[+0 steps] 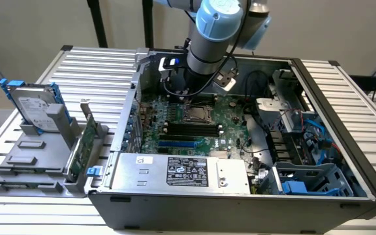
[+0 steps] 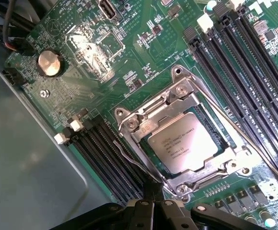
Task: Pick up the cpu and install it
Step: 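Install the first cpu locking lever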
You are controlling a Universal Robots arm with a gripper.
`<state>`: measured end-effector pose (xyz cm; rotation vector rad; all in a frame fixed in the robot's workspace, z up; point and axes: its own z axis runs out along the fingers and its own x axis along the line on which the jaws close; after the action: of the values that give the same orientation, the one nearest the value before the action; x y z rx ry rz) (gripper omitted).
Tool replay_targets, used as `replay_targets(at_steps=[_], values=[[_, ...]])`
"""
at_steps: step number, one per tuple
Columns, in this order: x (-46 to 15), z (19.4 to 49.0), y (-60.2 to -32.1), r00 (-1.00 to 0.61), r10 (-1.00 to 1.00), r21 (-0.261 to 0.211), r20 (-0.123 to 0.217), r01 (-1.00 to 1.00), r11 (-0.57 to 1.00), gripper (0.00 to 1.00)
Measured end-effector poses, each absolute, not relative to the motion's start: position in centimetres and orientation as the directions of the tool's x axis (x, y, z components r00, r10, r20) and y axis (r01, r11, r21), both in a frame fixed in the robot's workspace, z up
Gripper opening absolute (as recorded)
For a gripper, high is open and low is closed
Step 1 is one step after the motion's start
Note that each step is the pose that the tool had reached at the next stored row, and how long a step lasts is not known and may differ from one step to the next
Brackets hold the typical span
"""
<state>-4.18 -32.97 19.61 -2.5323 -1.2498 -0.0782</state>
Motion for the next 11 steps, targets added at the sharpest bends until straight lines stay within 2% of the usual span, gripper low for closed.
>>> replay_targets(at_steps=[11], values=[[-3.52, 19.57, -32.97, 0.617, 0.766, -0.253, 0.183, 0.782, -0.570, 0.11]])
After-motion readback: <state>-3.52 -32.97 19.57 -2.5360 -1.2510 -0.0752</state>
